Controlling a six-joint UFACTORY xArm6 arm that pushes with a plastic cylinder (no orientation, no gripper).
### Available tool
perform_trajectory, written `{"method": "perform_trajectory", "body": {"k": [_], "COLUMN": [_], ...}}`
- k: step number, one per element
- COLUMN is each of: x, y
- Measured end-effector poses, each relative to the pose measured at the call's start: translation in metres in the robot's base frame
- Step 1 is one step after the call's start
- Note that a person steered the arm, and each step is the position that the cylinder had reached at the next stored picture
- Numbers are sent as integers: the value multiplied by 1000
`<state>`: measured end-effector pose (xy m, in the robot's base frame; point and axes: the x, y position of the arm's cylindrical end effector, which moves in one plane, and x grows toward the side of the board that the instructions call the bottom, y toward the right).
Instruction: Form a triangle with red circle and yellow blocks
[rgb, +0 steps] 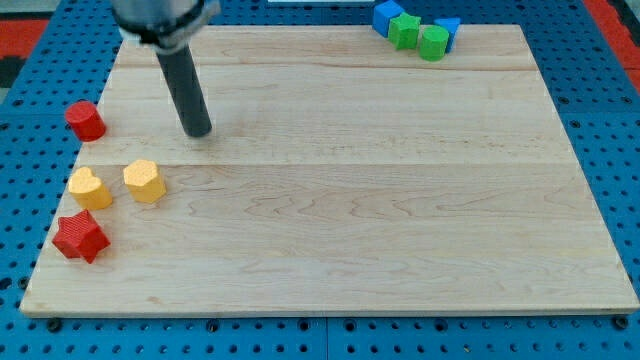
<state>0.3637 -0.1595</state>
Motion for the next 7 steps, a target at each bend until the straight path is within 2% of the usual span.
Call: {"method": "perform_trajectory", "body": {"k": [1, 2, 4, 6, 7], "x": [-82, -74, -7, 109, 87], "y": [-91, -144, -146, -129, -129]}}
